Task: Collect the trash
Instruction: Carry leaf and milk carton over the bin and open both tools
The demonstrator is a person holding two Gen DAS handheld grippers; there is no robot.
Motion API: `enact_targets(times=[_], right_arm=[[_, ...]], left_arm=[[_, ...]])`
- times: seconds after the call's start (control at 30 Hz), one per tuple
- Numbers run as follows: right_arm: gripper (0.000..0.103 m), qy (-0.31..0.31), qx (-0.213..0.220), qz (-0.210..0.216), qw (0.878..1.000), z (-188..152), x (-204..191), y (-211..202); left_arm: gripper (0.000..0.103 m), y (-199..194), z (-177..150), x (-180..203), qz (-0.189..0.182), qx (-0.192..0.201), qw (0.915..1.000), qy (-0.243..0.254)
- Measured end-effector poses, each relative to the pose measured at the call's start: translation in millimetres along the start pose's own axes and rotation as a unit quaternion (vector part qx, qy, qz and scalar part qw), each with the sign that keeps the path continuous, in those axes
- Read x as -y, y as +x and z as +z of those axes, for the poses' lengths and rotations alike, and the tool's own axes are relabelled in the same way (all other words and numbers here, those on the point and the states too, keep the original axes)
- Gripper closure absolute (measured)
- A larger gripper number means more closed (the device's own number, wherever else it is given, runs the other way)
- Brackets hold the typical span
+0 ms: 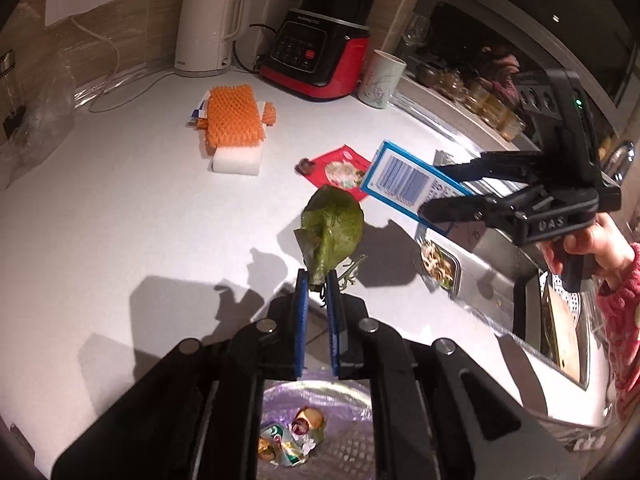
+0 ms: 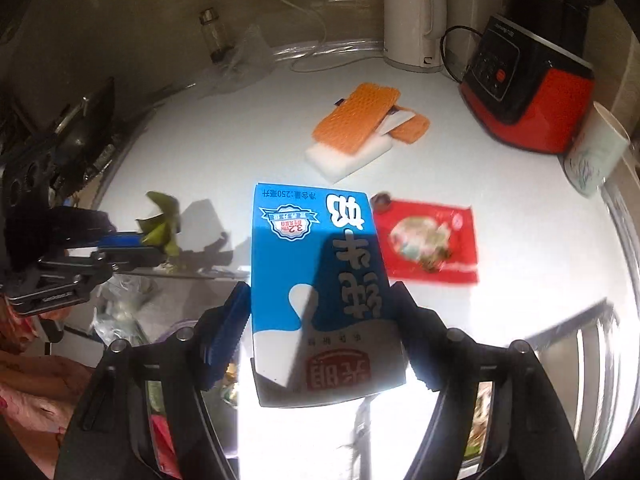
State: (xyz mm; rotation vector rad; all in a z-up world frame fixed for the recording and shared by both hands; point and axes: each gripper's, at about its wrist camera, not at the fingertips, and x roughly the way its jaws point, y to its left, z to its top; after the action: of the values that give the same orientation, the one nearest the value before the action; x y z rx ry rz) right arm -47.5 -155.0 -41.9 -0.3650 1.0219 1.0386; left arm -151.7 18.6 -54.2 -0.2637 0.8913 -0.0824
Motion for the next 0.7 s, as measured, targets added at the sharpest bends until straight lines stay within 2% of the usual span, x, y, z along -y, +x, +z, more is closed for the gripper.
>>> enact_targets(times=[0.17, 0.33, 0.53, 0.7], right_arm=[[0.032, 0.066, 0.014, 0.015, 0.998, -78.7, -77.7, -1.5], [0.032, 0.121, 0.01, 0.011, 0.993, -143.7, -133.0, 28.4], [0.032, 0.159, -0.021, -0.024, 0.987, -185.5, -165.1, 95.4], [0.032, 0.179, -0.051, -0.074, 0.98, -210.0, -180.0, 141.7]], left_arm=[[0.094, -29.5, -54.2, -4.6, -0.037, -0.026, 0.9988, 0.016], [0.094, -40.1, -109.1, -8.5, -0.042, -0.061, 0.9961, 0.047], [0.094, -32.9, -159.1, -13.4, -0.036, -0.097, 0.9922, 0.07], [0.094, -18.9, -187.0, -18.9, -0.013, -0.117, 0.9893, 0.086]])
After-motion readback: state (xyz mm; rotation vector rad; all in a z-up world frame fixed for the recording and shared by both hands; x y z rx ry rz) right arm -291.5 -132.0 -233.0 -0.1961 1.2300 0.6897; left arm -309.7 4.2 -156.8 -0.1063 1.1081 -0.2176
